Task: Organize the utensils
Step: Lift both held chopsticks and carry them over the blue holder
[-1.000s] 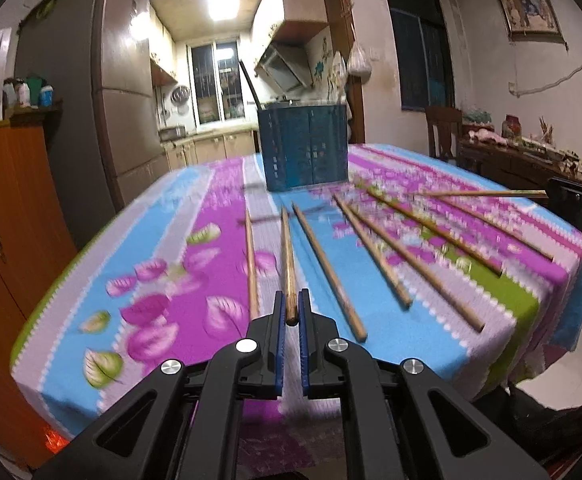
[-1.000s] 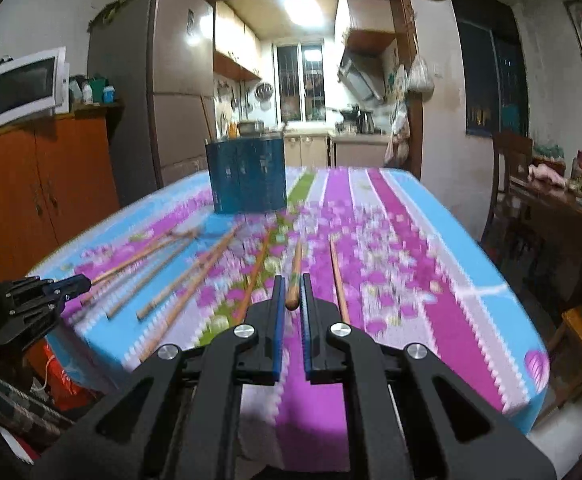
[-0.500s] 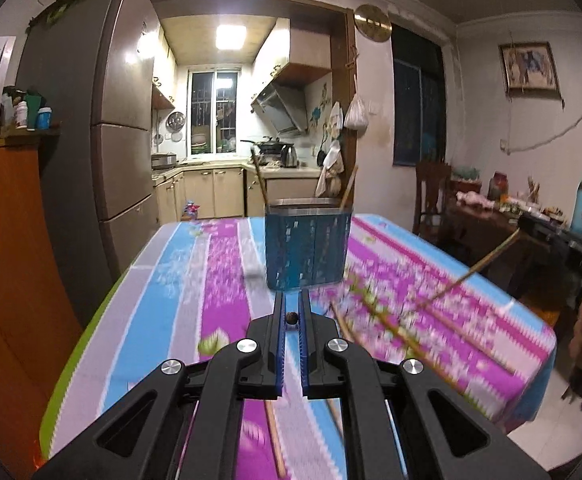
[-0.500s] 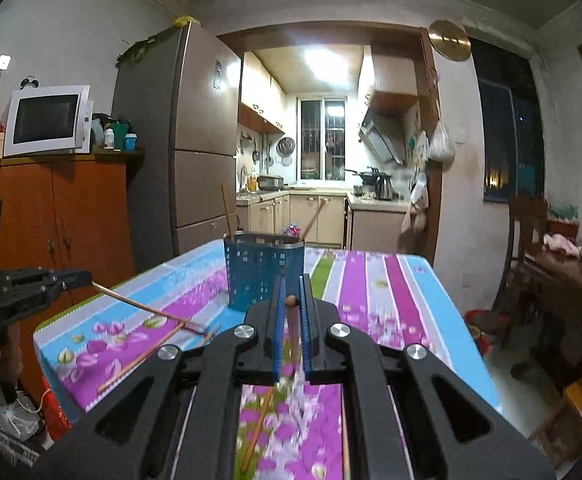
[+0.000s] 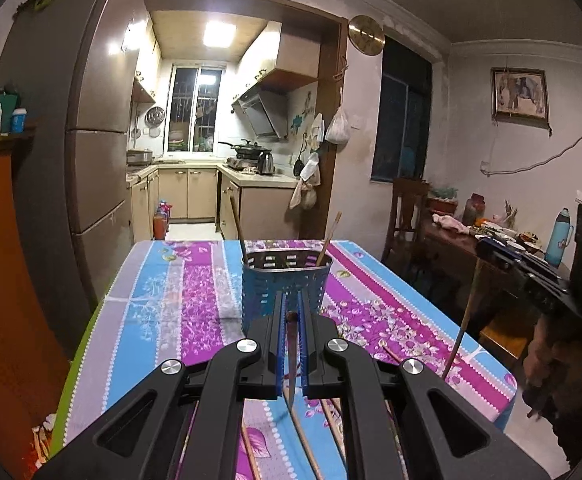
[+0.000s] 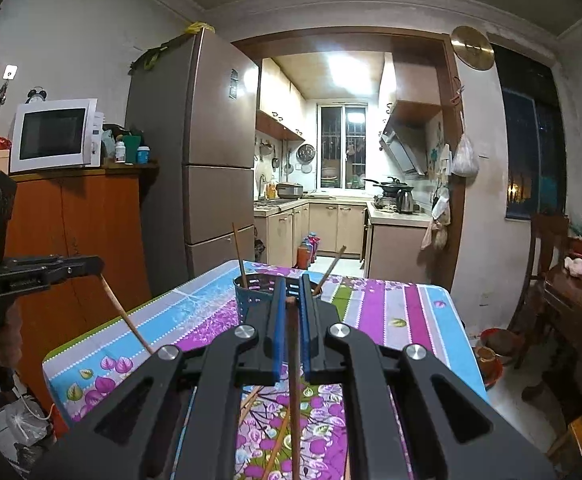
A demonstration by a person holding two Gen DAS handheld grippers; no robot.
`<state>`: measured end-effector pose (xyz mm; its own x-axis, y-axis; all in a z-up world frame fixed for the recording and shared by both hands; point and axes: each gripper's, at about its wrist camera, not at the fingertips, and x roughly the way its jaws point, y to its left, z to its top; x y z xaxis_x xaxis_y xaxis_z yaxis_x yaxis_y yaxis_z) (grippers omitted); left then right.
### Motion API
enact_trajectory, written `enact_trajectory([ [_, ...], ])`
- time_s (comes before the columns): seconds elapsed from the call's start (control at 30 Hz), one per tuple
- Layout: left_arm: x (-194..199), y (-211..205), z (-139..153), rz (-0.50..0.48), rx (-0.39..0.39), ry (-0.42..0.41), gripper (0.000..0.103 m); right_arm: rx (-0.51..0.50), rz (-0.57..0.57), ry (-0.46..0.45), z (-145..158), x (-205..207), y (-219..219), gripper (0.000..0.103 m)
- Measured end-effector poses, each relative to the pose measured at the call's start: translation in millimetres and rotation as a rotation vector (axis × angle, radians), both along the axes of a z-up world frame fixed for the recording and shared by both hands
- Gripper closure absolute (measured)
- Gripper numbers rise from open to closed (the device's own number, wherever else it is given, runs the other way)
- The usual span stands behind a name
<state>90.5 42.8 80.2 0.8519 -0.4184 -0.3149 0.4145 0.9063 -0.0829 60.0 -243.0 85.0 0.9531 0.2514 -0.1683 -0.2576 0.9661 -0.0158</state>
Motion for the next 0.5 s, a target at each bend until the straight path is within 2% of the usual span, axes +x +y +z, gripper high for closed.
enact_trajectory([
  [0.27,-0.4,-3.1,18.4,-0.013,0.006,-0.022,0.096,0.031,0.044,0.035,7.3,14.4,1.1,0.098],
  [0.5,12.0,-6.5,32.6,-0.030,-0.023,-0.058,0.096,0.056,0.078,0.090,5.9,36.4,5.4,0.098],
])
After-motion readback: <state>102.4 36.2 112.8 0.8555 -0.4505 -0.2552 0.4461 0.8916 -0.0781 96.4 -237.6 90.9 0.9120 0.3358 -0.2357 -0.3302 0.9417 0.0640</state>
